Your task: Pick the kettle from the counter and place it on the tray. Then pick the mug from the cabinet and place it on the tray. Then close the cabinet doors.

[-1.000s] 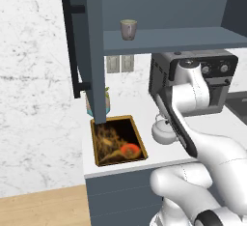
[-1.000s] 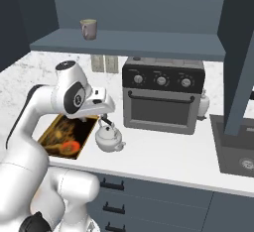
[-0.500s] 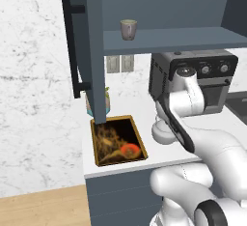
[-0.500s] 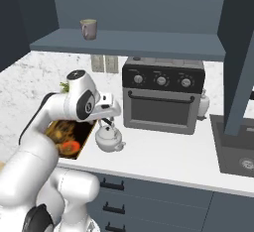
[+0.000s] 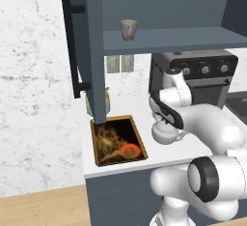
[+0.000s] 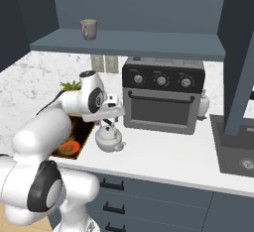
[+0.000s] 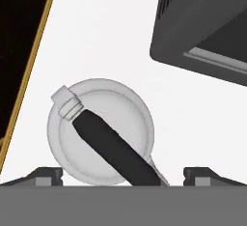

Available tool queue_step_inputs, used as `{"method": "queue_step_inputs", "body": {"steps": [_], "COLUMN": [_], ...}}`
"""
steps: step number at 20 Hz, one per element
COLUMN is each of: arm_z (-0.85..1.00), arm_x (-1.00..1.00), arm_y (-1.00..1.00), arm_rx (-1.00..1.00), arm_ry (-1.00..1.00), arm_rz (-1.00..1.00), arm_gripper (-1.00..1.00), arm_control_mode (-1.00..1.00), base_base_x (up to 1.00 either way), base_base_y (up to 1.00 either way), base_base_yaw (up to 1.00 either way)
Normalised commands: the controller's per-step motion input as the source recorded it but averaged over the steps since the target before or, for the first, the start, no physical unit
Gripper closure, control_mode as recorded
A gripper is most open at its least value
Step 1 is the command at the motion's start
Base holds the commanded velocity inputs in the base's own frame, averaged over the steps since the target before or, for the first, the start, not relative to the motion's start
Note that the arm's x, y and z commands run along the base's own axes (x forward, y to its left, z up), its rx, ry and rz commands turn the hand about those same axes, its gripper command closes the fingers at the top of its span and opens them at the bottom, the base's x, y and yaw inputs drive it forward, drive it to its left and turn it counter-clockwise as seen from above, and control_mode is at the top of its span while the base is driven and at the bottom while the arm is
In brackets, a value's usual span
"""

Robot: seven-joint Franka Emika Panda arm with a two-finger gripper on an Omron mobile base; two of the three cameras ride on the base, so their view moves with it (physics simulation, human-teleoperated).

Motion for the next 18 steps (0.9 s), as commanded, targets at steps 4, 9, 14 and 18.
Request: {"method": "queue_step_inputs", "body": {"steps": [4, 9, 14, 18], "arm_z": [-0.23, -0.24, -0.31, -0.31], "arm_x": [0.27, 0.16, 0.03, -0.11], "arm_y": [-0.01, -0.04, -0.07, -0.02], "arm_rx": [0.0, 0.0, -0.01, -0.01], "arm_ry": [0.09, 0.02, 0.0, 0.0], "arm_rz": [0.0, 0.0, 0.0, 0.0], "arm_gripper": [-1.0, -1.0, -1.0, 1.0], "arm_control_mode": [-1.0, -1.0, -1.0, -1.0], "base_base_x": [0.0, 0.0, 0.0, 0.0], "base_base_y": [0.0, 0.0, 0.0, 0.0], "base_base_yaw": [0.0, 0.0, 0.0, 0.0]}}
